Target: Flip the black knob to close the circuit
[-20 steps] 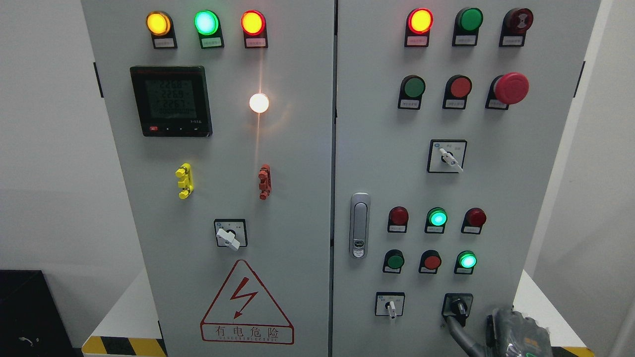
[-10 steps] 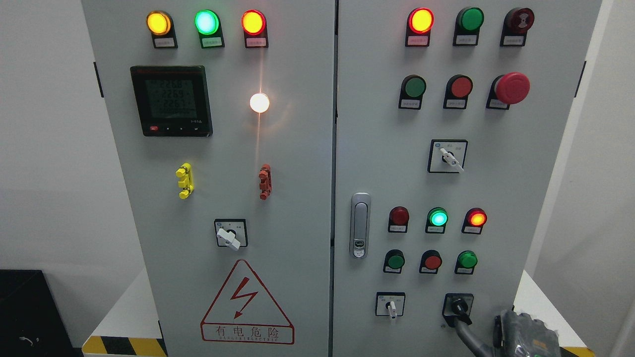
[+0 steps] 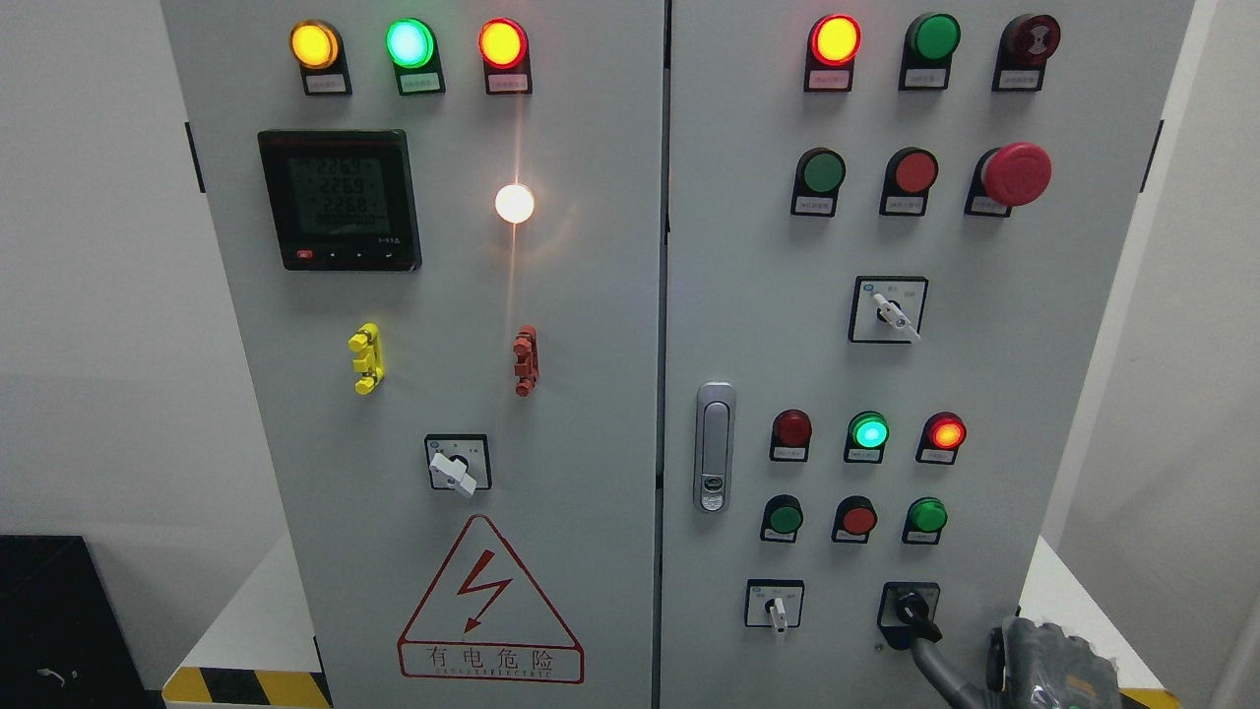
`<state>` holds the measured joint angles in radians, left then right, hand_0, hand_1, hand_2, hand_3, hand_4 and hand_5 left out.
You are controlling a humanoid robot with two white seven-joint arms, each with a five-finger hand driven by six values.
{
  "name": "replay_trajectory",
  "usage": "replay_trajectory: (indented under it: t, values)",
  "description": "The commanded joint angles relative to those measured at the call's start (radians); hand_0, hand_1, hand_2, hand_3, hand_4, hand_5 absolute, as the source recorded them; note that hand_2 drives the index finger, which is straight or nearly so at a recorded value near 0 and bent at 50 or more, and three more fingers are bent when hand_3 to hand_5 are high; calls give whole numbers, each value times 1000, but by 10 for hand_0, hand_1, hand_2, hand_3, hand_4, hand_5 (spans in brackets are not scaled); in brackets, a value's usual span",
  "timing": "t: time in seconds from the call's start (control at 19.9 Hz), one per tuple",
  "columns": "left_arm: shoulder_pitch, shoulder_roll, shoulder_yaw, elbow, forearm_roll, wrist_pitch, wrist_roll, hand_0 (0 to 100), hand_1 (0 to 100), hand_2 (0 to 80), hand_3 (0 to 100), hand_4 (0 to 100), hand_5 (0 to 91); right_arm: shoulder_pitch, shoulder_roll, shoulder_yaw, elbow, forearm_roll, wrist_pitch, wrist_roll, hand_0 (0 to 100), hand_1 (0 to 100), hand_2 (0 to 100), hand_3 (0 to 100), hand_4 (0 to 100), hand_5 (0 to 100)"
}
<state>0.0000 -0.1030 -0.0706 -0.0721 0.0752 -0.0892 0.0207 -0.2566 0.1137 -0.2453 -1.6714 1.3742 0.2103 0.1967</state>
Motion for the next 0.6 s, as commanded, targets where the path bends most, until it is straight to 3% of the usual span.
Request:
replay_trajectory:
  t: [0.0,0.55]
  values:
    - [6,0,0,0,0,0,-1,120,556,0,0,0,0,-3,0,-8,-8,-20,-2,-16,0,0,924,1000,983,1000]
    - [6,0,0,0,0,0,-1,120,556,0,0,0,0,5,6,6,-10,-21,-6,-23,0,0,922,1000,982,1000]
